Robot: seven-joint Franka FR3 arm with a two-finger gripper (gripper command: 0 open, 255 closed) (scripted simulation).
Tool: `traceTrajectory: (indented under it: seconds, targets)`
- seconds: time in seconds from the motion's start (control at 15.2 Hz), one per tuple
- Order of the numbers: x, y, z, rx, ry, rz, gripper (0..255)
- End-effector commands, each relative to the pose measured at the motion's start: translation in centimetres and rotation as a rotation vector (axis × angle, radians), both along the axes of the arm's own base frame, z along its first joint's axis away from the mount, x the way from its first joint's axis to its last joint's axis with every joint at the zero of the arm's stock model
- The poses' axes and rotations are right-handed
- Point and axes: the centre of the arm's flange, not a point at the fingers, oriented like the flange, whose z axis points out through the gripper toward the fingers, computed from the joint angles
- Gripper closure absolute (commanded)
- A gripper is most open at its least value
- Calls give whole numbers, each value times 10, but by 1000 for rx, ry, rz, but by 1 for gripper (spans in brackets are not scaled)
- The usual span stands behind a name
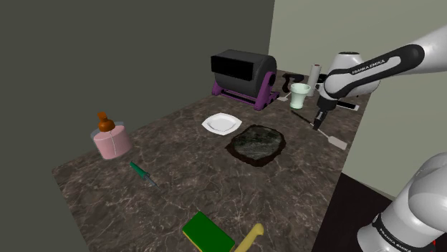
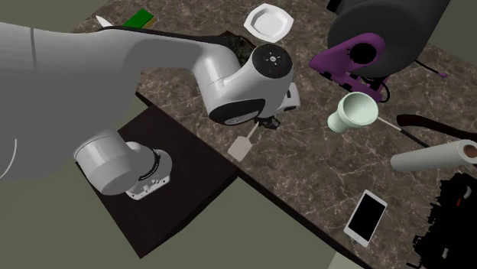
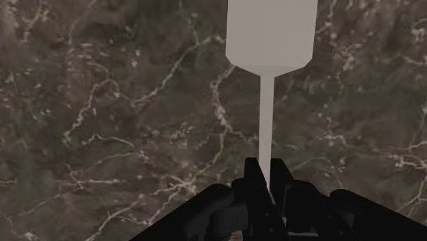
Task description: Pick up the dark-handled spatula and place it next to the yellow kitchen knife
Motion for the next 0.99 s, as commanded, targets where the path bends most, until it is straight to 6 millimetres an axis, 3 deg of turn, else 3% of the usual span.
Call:
traceTrajectory:
  seconds: [0.0, 0.46, 0.92]
  targets:
    - [-1, 0, 12, 0, 0, 0, 255]
    - [-1, 0, 48, 0, 0, 0, 255]
    - [-7, 92, 49, 0, 0, 0, 255]
